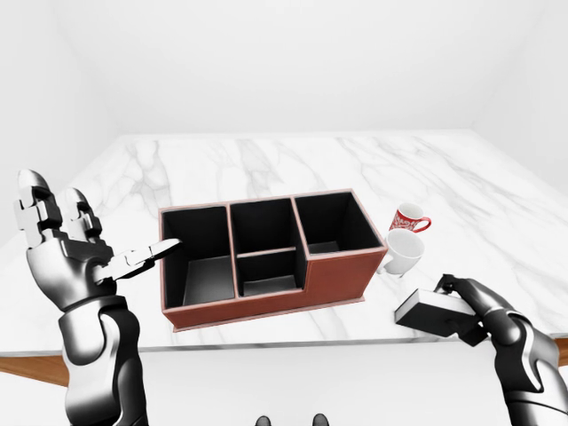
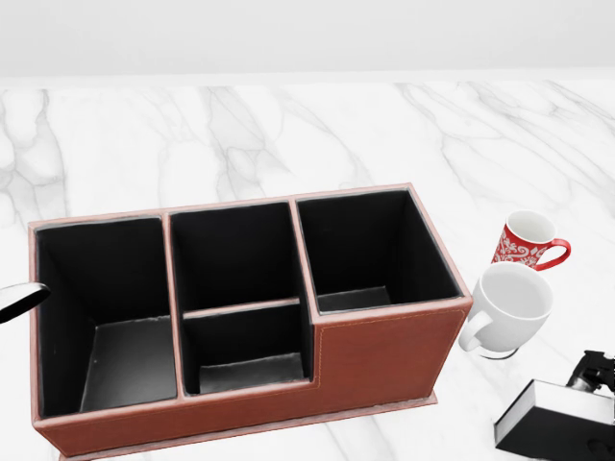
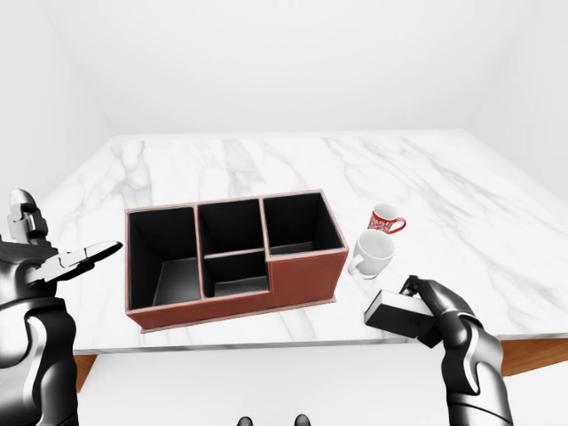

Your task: Pick up the book and place it in the right compartment of the caddy.

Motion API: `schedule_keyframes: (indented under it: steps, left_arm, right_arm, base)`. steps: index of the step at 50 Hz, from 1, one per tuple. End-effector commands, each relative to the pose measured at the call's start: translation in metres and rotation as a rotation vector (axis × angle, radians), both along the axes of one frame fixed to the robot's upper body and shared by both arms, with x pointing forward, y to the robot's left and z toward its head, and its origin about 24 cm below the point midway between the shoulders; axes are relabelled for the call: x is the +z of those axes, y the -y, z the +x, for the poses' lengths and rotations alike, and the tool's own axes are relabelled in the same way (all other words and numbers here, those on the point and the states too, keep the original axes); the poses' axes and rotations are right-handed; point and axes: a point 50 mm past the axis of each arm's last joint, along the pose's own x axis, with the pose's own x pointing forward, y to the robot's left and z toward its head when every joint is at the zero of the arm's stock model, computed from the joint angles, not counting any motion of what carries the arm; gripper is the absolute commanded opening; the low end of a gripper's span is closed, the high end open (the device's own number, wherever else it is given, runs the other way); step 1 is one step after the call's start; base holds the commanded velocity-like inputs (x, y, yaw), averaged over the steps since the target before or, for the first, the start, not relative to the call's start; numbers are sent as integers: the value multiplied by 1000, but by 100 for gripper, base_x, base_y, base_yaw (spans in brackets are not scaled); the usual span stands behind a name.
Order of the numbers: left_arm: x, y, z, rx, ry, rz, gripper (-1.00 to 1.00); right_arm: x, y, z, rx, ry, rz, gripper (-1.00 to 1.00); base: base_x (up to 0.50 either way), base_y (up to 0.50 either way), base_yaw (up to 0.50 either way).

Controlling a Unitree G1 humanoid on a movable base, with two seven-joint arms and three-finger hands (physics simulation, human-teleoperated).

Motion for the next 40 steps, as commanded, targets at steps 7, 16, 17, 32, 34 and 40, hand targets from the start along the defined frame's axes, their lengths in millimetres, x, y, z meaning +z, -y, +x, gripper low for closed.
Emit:
schedule_keyframes:
  steps: [7, 16, 17, 32, 34, 40]
  left_arm:
    - [0, 0, 1, 6, -6, 10, 100]
    - [1, 0, 0, 6, -1, 11, 100]
    - [0, 0, 0, 6, -2, 10, 100]
    - [-1, 0, 1, 5, -7, 9, 100]
    - [-1, 0, 1, 4, -8, 9, 100]
    - [-2, 0, 2, 3, -13, 8, 100]
  right_arm:
    - [112, -26, -26, 82, 314, -191, -100]
    - [237, -63, -44, 175, 804, -560, -100]
    - [245, -66, -45, 191, 840, -588, -100]
    - [312, -106, -33, 357, 1052, -785, -100]
    - [320, -115, -26, 391, 1080, -783, -100]
    - [323, -135, -3, 487, 1119, -633, -100]
  base:
    - [0, 0, 0]
    - [0, 0, 0]
    - [0, 0, 0]
    - [0, 0, 0]
    - [0, 0, 0]
    - [0, 0, 0]
